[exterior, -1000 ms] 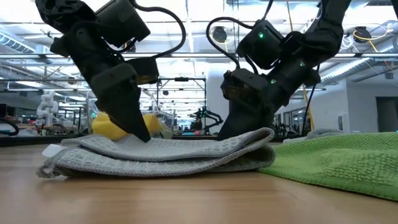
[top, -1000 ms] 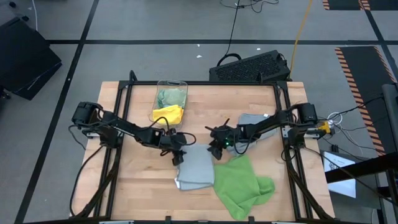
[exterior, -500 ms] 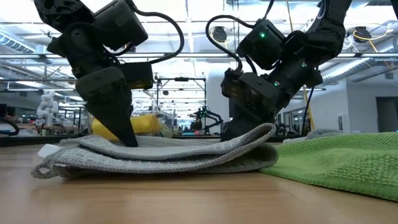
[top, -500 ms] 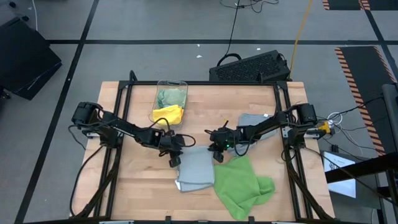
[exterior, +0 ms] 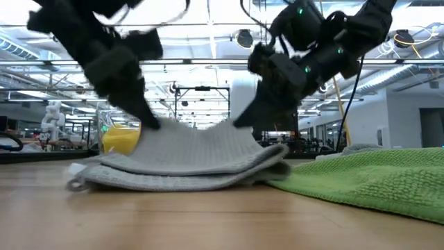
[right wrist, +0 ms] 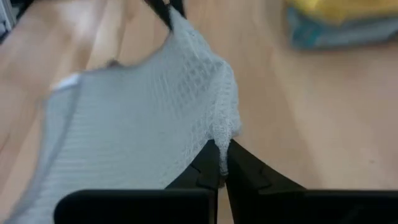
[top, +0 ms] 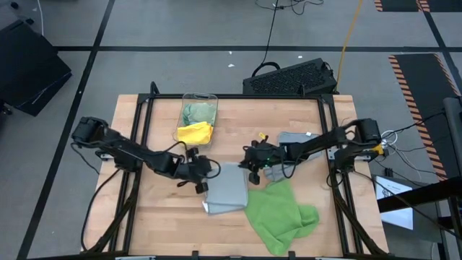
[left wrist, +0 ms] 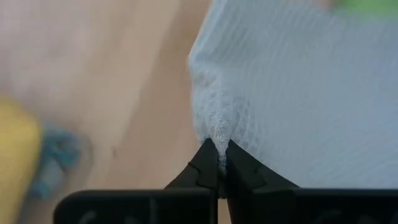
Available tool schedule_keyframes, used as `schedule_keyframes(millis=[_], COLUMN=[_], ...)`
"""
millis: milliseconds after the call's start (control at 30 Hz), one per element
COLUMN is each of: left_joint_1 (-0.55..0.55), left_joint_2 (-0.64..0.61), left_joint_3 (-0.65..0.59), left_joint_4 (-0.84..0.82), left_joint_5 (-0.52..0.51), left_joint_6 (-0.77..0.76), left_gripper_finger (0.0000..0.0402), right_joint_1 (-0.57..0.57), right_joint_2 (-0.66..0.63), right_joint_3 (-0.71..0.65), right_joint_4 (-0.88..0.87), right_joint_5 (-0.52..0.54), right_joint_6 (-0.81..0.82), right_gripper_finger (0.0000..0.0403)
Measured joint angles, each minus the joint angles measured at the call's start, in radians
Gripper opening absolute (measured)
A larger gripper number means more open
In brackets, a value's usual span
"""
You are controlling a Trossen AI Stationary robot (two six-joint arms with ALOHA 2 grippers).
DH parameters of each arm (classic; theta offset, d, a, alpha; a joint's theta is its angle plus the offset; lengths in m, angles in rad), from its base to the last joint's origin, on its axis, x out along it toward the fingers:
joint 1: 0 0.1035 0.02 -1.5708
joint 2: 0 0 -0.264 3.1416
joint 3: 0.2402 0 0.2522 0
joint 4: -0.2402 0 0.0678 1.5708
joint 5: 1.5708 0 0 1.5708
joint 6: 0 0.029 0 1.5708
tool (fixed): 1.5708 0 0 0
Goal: Fold microfiber towels
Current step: Fold the left gray microfiber cloth on the table
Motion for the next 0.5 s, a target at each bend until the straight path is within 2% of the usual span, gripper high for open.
schedule_keyframes(millis=[167, 500], left_joint_1=[-0.080, -0.259], left_joint_2=[-0.034, -0.018], left_joint_3=[0.002, 0.001], left_joint_4=[0.019, 0.085], left_joint_5=[-0.114, -0.163], left_joint_6=[0.035, 0.035], left_gripper_finger=[0.0008, 0.0008], right_joint_1=[0.014, 0.128], right_joint_2=[-0.055, -0.057], right_joint_3=[0.000, 0.000], right_joint_4=[-0.006, 0.001], right_joint_5=[0.040, 0.037], right_joint_6=[-0.071, -0.017], right_gripper_finger=[0.0006, 0.0006])
